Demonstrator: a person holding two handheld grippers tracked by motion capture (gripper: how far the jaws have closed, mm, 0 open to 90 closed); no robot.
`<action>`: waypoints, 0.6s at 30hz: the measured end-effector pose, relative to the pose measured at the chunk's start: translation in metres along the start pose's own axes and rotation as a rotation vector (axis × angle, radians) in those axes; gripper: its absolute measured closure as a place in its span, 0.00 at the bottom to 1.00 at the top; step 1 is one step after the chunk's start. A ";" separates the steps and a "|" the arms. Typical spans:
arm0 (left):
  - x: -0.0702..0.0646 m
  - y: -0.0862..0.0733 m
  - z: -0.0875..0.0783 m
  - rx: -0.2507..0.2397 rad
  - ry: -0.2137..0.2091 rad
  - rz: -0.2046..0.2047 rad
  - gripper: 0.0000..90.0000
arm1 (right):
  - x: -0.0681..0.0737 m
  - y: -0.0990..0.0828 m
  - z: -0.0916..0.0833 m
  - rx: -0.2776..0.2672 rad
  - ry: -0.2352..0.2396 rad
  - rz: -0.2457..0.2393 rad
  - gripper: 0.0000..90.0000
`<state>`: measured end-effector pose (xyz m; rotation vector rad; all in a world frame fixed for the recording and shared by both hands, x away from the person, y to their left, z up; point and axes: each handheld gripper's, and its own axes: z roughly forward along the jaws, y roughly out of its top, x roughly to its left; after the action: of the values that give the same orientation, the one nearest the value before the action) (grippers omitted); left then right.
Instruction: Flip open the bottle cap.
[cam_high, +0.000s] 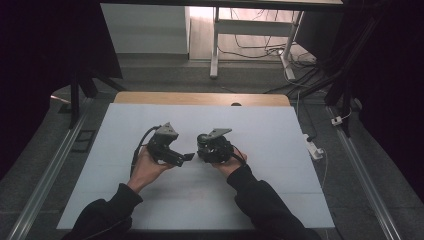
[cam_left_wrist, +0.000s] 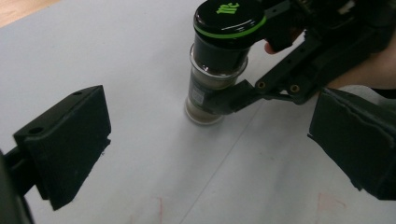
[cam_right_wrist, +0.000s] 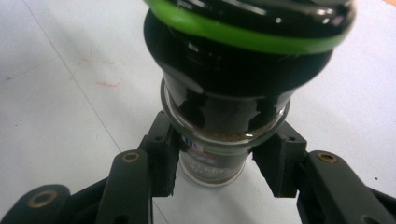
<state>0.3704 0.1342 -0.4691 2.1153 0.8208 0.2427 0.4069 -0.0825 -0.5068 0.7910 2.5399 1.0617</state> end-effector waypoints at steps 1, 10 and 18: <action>0.000 0.001 0.003 0.006 0.004 0.002 0.01 | 0.000 0.000 0.000 0.000 0.000 0.000 0.59; 0.001 0.005 0.009 0.010 -0.015 0.024 0.37 | 0.000 0.000 0.000 0.000 0.001 0.001 0.59; -0.007 0.008 0.010 0.014 -0.076 0.076 0.77 | 0.000 0.000 0.000 0.001 0.001 0.000 0.59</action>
<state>0.3732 0.1200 -0.4685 2.1573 0.7010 0.1961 0.4070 -0.0823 -0.5066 0.7910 2.5416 1.0619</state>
